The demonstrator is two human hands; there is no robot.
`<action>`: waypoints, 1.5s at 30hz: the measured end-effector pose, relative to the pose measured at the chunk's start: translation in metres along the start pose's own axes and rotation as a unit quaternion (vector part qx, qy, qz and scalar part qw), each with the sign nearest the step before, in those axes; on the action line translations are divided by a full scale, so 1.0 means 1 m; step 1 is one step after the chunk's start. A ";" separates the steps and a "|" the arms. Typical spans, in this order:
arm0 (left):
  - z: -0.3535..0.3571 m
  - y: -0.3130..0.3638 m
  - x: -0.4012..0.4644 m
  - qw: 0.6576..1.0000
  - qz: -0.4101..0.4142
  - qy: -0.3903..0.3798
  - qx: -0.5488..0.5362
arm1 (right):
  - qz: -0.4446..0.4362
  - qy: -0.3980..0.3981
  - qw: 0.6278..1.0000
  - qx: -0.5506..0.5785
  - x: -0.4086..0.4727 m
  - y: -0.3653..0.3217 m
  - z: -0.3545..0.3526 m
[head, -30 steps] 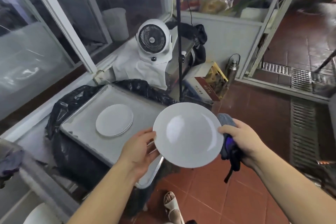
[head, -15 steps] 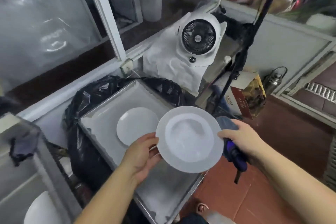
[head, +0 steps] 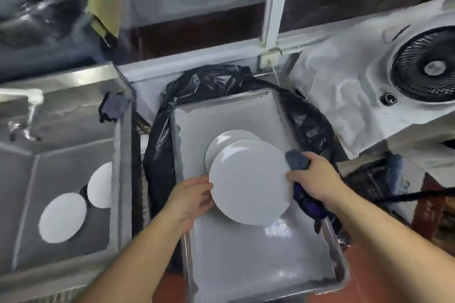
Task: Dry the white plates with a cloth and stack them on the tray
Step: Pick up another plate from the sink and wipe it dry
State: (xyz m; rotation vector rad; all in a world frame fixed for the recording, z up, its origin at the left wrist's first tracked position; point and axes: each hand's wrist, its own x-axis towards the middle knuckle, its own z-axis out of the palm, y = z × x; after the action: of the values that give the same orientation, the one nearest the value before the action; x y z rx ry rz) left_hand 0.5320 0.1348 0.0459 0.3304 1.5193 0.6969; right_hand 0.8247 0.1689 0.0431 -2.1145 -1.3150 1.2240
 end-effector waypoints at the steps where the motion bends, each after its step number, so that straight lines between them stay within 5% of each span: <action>1: 0.002 0.001 0.004 1.000 0.000 0.012 0.003 | -0.010 -0.008 1.000 -0.019 0.011 0.000 0.002; 14: 0.015 0.010 0.072 0.978 0.048 0.151 0.132 | -0.038 -0.039 0.989 -0.138 0.093 -0.008 0.038; 26: 0.012 0.011 0.116 0.933 0.082 0.186 0.299 | -0.019 -0.041 0.980 -0.193 0.118 -0.017 0.061; 45: 0.024 0.002 0.117 0.887 0.138 0.227 0.378 | -0.043 -0.010 0.970 -0.238 0.115 -0.016 0.075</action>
State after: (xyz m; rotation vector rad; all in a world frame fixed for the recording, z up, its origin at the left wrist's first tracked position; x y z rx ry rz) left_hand 0.5440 0.2117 -0.0445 1.0459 2.1947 0.3745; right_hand 0.7766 0.2652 -0.0431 -2.3260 -1.8360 0.9637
